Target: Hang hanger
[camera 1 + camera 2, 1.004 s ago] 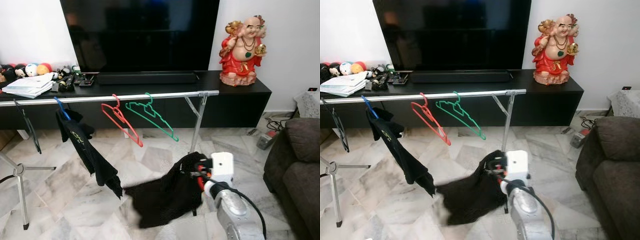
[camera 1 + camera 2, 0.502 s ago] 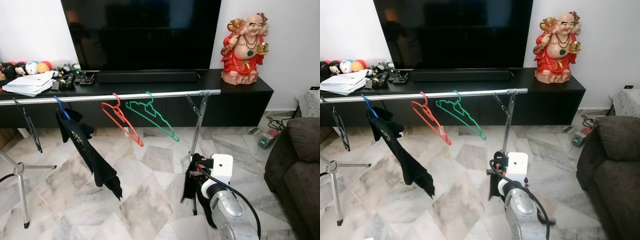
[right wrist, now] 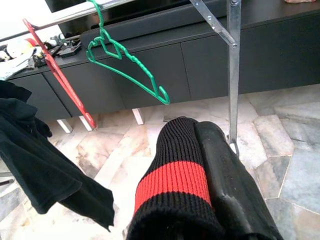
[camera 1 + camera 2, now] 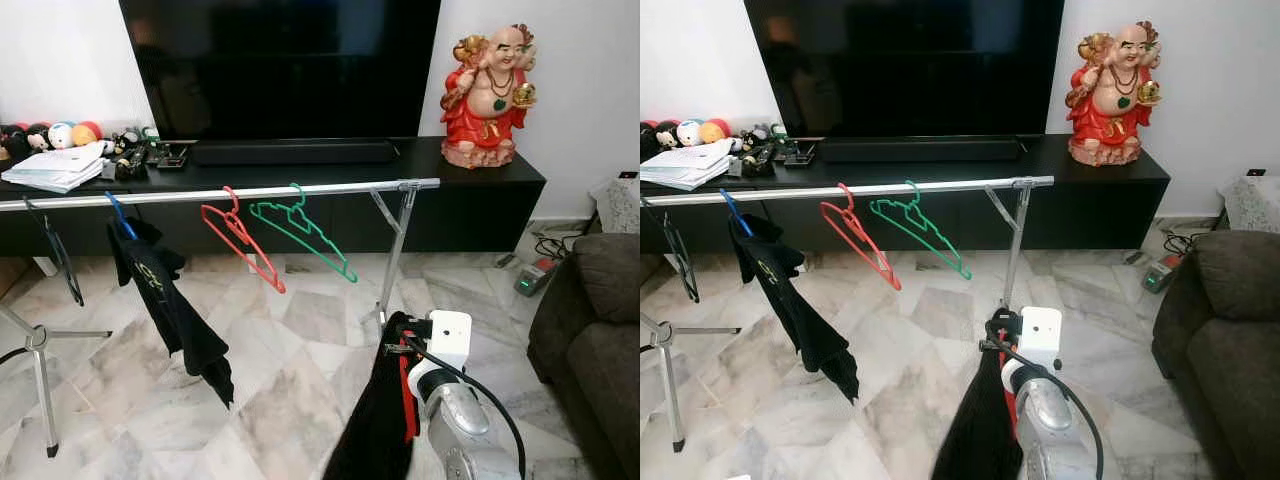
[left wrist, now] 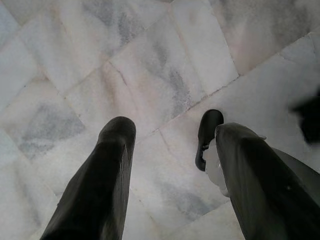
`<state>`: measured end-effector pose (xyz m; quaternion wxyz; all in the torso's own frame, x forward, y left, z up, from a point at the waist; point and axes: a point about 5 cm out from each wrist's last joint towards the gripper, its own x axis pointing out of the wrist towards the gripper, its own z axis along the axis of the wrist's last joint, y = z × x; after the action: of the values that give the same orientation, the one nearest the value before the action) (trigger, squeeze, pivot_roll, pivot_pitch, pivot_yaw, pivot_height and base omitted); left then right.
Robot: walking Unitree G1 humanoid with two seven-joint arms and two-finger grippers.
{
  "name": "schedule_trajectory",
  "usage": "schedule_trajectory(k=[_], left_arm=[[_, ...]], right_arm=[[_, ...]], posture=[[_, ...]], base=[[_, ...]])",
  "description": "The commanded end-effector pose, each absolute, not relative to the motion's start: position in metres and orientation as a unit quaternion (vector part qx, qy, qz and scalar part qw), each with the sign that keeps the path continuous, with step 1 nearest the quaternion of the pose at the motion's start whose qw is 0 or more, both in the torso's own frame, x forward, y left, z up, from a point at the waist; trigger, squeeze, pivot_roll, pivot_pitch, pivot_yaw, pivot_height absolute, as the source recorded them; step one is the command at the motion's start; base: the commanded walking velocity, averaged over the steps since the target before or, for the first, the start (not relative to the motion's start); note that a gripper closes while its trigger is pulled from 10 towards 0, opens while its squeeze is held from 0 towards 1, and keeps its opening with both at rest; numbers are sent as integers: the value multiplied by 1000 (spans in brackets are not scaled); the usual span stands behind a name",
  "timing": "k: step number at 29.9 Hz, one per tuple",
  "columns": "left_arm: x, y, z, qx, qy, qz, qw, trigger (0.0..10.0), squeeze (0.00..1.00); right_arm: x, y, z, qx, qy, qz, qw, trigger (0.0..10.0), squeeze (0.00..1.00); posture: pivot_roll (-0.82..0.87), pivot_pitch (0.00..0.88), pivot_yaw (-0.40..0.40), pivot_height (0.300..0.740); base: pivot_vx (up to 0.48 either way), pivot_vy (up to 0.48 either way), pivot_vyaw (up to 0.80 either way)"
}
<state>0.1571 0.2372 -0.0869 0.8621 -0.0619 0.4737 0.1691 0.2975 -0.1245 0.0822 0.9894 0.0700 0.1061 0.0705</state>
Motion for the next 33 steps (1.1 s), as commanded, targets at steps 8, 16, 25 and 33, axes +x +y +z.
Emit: schedule_trajectory(k=[8, 16, 25, 33], left_arm=[[155, 241, -86, -60, 473, 169, 862, 10000, 0], [156, 241, -87, -67, 473, 169, 862, 10000, 0], [156, 240, -87, -68, 473, 167, 862, 10000, 0], [156, 240, -86, -66, 473, 166, 863, 10000, 0]], right_arm=[[304, -120, 90, 69, 87, 75, 991, 10000, 0], [304, -120, 89, 67, 89, 73, 991, 10000, 0], [306, -133, 83, 61, 97, 29, 993, 10000, 0], [306, -174, 69, 13, 112, -63, 992, 10000, 0]], posture=[[-55, 0, 70, 740], [-56, 0, 71, 740], [-58, 0, 77, 740], [-57, 0, 78, 740]], base=[[0, 0, 0], [63, 0, 0], [197, 0, 0], [264, 0, 0]])
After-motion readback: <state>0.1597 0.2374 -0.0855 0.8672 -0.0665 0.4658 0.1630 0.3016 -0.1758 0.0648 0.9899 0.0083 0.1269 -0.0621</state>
